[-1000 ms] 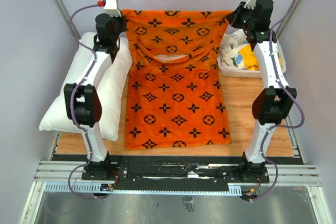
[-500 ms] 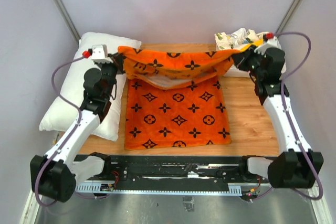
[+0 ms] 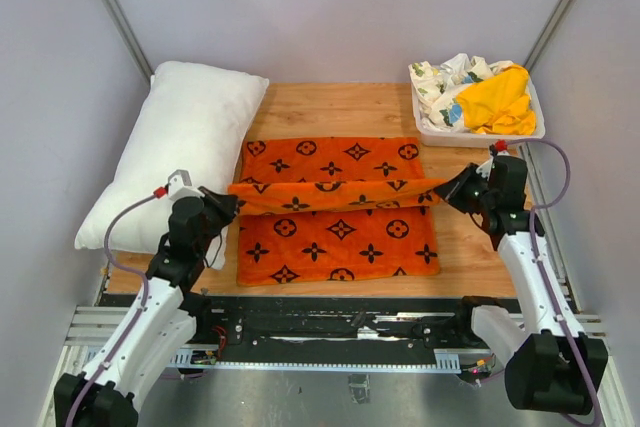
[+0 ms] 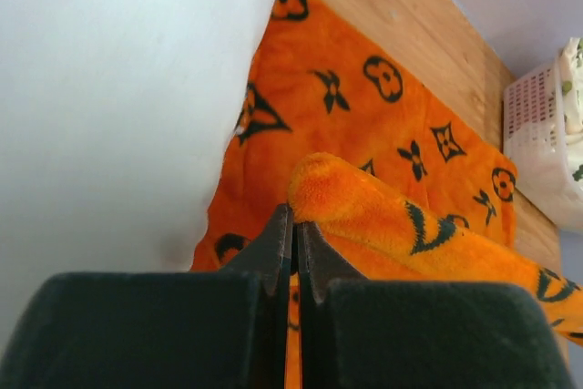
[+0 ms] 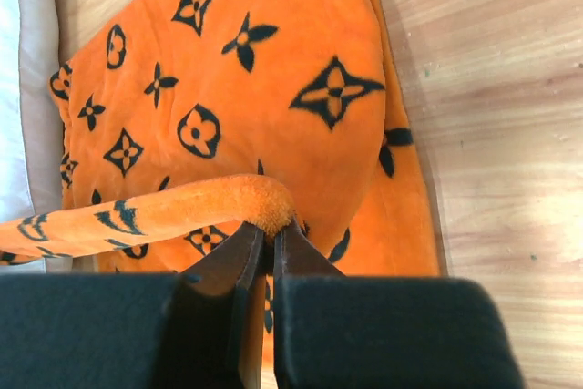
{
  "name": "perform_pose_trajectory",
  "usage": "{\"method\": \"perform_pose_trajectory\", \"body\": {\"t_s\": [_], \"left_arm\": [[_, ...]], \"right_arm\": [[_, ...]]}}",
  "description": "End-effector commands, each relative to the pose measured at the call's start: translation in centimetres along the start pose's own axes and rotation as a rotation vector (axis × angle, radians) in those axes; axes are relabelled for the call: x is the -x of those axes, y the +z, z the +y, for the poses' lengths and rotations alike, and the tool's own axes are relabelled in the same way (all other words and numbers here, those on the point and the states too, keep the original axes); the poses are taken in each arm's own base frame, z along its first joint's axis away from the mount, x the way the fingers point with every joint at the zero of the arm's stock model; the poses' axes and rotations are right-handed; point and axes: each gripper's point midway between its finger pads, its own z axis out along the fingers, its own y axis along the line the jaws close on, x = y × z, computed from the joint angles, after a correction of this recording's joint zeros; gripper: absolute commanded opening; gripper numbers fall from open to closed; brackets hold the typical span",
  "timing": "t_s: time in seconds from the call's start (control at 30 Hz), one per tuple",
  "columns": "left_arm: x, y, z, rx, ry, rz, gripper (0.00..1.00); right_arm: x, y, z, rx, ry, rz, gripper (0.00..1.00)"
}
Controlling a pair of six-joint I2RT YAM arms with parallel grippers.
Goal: Remove the pillowcase from the pillow
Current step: Fold the pillowcase at the center of the board.
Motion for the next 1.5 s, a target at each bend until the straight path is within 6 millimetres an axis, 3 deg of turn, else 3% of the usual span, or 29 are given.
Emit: {"method": "perform_pose_trajectory", "body": {"t_s": [0.0,0.17,0.3,0.57,0.77,0.93,1.07,1.17,1.33,1.37,1.4,1.43,1.47], "left_arm": [[-1.3,-1.4,-0.3,-0.025,-0.130,0.053,0.00],[2.1,-2.6,-2.4,-0.010,-0.053,0.050,0.00],[1.7,-3.5,-2.5,0.034,-0.040,0.132,0.00],[-3.6,-4.9,1.4,0.210,-0.056,0.365,0.00],[-6.9,-6.3,3.8,0.288,-0.108,0.462,0.00],[-7.3,-6.8,5.1,0.388,-0.112,0.489,0.00],[-8.7,-7.1,6.5,0.489,-0.097,0.567,0.00],[-9.8,-7.0,7.0,0.524,-0.077,0.629,0.00],[-11.0,-6.7,6.2,0.459,-0.059,0.692,0.00],[-11.2,-6.7,6.0,0.436,-0.050,0.706,0.02],[-11.2,-6.7,5.7,0.421,-0.042,0.720,0.10],[-11.3,-6.8,5.5,0.410,-0.034,0.734,0.20],[-11.2,-6.8,5.2,0.390,-0.017,0.747,0.38]], "right_arm": [[-0.1,-1.7,-0.5,-0.026,0.017,0.016,0.01],[3.1,-3.0,2.5,0.028,-0.024,-0.021,0.01],[3.3,-4.0,3.2,0.032,-0.039,-0.004,0.01],[-1.5,-5.0,-0.3,-0.075,-0.038,0.109,0.01],[-3.9,-5.3,-3.1,-0.179,-0.024,0.154,0.01],[-7.5,-4.7,-5.5,-0.260,0.057,0.280,0.01],[-9.7,-4.5,-6.8,-0.309,0.111,0.362,0.01],[-10.7,-4.4,-7.7,-0.350,0.130,0.406,0.01],[-11.6,-4.5,-8.3,-0.381,0.150,0.457,0.01],[-11.7,-4.5,-8.5,-0.394,0.152,0.461,0.05],[-11.7,-4.6,-8.8,-0.413,0.153,0.462,0.13],[-11.7,-4.7,-9.1,-0.428,0.155,0.463,0.31],[-11.6,-4.6,-9.2,-0.437,0.152,0.459,0.47]]}}
